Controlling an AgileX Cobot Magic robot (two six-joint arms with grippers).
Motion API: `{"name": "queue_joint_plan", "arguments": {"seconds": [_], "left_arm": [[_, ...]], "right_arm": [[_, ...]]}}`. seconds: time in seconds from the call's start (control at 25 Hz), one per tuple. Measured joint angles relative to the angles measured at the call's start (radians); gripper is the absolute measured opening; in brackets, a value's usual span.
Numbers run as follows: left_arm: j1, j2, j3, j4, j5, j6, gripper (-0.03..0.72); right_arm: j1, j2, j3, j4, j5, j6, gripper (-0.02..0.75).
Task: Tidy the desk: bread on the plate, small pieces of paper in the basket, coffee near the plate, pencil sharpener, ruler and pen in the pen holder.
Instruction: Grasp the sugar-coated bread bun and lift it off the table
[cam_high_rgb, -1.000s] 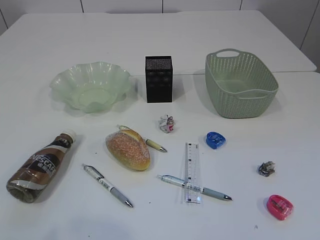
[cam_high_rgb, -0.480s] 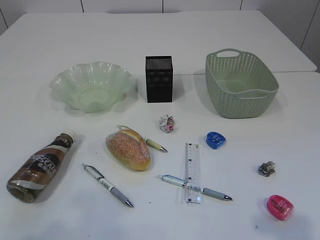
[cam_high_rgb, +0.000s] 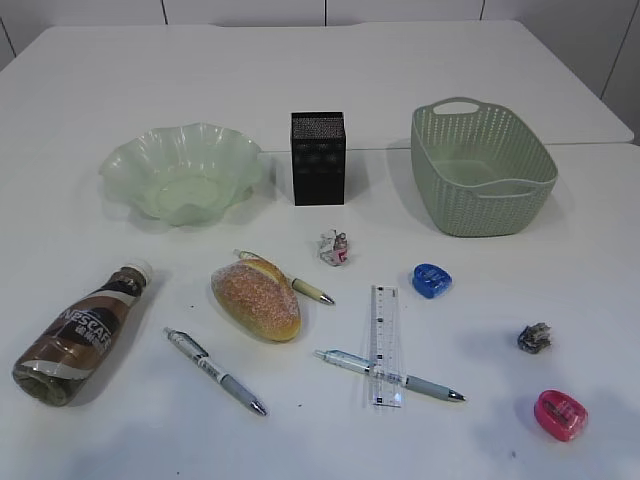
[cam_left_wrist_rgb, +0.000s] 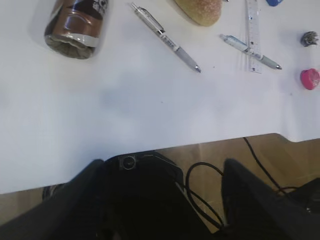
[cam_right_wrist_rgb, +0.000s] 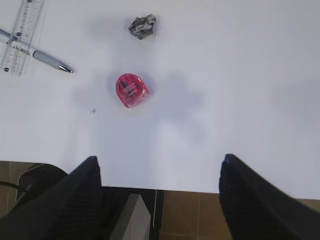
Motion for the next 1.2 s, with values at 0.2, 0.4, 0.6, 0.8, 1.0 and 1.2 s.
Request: {"name": "queue_joint_plan", "arguments": {"seconds": [0.2, 0.4, 0.6, 0.8, 1.0, 1.2], "left_arm": [[0.000, 0.032, 0.000, -0.081, 0.000, -0.002, 0.510], [0.000, 0.069, 0.000, -0.151, -0.004, -0.003, 0.519], [0.000, 0.127, 0.000, -0.226, -0.016, -0.003, 0.575], [0.000, 0.200, -0.005, -0.329, -0.073, 0.013, 0.586], [0.000, 0.302, -0.006, -0.463, -0.115, 0.068, 0.587], [0.000, 0.393, -0.006, -0.665, -0.162, 0.187, 0.587]], "right_arm": [[0.000, 0.199, -0.097, -0.015, -0.001, 0.004, 0.569], [0.000, 0.319, -0.140, -0.037, -0.022, 0.004, 0.569], [0.000, 0.368, -0.166, -0.041, -0.028, 0.004, 0.569], [0.000, 0.383, -0.170, -0.044, -0.032, 0.004, 0.569], [0.000, 0.383, -0.170, -0.044, -0.032, 0.004, 0.569], [0.000, 0.383, -0.170, -0.044, -0.033, 0.004, 0.569]]}}
